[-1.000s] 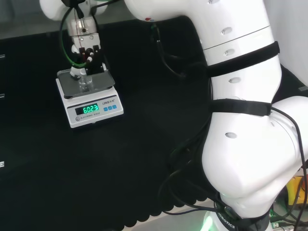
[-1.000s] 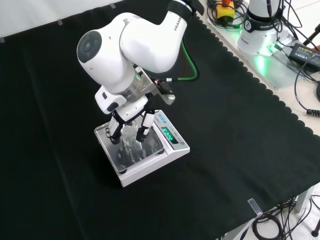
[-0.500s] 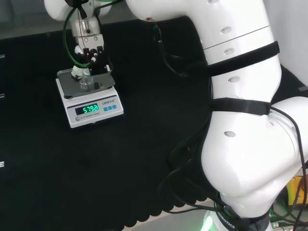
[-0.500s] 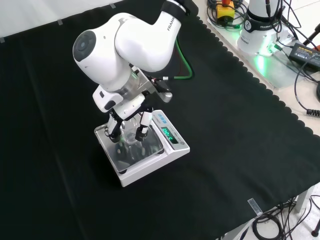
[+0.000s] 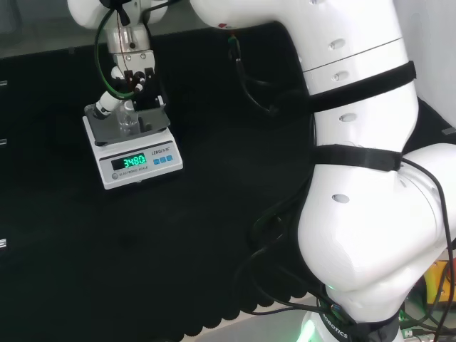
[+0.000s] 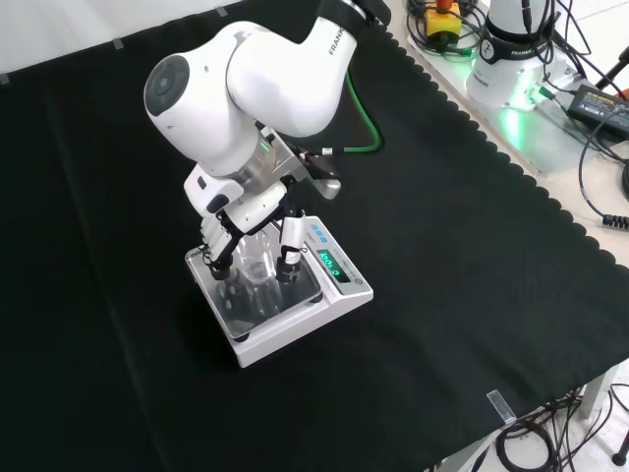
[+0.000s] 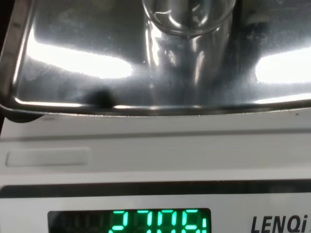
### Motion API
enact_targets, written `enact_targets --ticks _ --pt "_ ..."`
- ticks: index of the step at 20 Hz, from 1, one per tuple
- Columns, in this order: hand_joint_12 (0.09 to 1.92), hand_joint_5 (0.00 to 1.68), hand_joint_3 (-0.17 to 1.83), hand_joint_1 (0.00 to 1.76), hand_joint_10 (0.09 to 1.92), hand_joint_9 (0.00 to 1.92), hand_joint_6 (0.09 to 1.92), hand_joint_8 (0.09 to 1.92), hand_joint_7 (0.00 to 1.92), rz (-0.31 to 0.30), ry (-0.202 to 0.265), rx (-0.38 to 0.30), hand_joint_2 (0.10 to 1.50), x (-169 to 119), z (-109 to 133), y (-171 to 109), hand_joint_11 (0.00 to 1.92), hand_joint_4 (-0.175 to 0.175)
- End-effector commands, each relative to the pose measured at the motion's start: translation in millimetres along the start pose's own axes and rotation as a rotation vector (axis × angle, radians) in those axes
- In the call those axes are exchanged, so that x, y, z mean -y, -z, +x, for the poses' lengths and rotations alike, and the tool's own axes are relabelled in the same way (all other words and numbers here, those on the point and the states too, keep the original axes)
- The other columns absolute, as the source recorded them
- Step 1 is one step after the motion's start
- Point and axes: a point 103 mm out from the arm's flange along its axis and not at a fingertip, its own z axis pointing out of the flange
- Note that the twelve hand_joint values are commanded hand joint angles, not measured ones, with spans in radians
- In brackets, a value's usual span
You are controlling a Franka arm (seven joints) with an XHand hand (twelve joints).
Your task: Put the beaker on the electronic balance.
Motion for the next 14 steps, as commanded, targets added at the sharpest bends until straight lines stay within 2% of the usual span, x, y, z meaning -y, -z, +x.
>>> enact_targets --ticks 1,5,14 --pt "1.4 0.29 -0.15 0.46 0.87 0.28 0.57 0.9 0.35 -0.05 0.003 -0.005 0.86 5 -1 11 0.36 -0.084" --pt "1.41 0.28 -0.14 0.46 0.89 0.26 0.52 0.89 0.33 -0.104 -0.003 -0.03 0.86 15 -6 32 0.34 -0.085" --pt "1.38 0.3 -0.11 0.45 0.88 0.31 0.48 0.88 0.32 -0.191 -0.041 -0.061 0.87 58 -44 65 0.41 -0.088"
